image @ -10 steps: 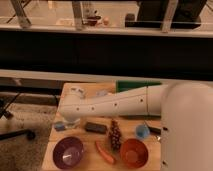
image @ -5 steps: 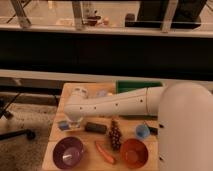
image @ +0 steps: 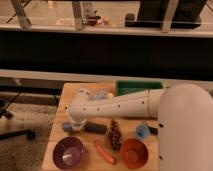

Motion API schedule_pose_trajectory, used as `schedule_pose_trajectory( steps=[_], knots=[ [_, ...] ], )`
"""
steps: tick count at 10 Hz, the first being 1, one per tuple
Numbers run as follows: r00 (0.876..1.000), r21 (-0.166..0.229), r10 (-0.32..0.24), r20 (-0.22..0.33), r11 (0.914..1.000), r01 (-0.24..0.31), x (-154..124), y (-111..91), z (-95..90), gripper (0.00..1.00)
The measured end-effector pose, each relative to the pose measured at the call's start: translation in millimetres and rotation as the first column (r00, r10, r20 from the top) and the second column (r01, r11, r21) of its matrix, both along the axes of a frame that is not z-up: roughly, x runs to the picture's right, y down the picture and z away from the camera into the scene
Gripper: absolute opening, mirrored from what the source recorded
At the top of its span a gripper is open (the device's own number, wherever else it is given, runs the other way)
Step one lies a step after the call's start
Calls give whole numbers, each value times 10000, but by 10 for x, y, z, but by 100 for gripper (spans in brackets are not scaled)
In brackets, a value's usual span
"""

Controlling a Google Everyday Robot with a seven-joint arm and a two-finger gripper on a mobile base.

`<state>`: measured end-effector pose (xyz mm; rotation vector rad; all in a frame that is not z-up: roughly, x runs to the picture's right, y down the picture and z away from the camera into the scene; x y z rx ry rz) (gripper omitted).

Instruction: Place sponge in table surface

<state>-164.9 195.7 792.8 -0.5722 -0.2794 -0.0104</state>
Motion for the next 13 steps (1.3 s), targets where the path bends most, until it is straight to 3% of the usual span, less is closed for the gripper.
schedule_pose_trajectory(
  steps=[6,12,13],
  knots=[
    [10000,-359,-43,-66,9993,40,50,236,28,0],
    [9999,-418,-121,-7,9991,121,20,324,-1,0],
    [9999,-425,-146,7,9990,146,11,334,-2,4]
  ],
)
